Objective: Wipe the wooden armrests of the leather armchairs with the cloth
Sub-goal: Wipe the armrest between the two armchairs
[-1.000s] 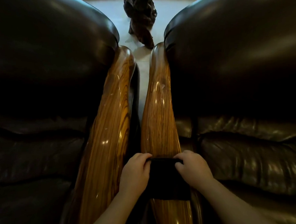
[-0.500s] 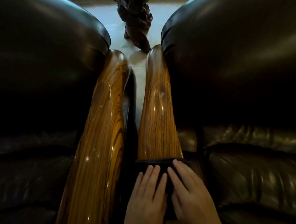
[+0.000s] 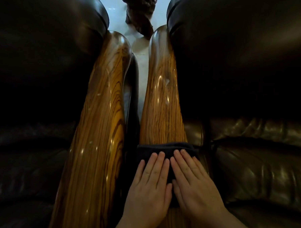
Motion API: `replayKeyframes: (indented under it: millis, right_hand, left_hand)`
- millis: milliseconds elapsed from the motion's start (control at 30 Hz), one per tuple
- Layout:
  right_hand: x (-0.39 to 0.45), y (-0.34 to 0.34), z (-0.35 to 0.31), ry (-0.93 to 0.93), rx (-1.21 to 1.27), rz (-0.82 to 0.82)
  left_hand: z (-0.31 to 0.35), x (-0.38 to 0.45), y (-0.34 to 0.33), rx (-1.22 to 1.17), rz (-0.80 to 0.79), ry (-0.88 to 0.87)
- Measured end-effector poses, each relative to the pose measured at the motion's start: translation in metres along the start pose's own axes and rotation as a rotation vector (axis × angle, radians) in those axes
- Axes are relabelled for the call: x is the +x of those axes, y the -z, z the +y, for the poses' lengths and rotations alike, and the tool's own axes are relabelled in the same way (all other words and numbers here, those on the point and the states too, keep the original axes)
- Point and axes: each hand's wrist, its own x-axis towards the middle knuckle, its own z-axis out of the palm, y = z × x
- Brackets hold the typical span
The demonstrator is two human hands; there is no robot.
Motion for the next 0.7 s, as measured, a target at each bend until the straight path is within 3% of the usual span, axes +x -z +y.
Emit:
replayKeyframes:
  millis: [433,700]
  right_hand:
    - [0.117,0.022,0.046,-0.022,-0.058,-0.082]
    - [0.188,0.027,0.073,-0.057,0.04,-0.088]
  left_hand:
    - [-0.04,0.11,0.03,-0.015,-0.008,0.067]
    - [-0.071,0.184,0.038,-0.137,-0.037,0.075]
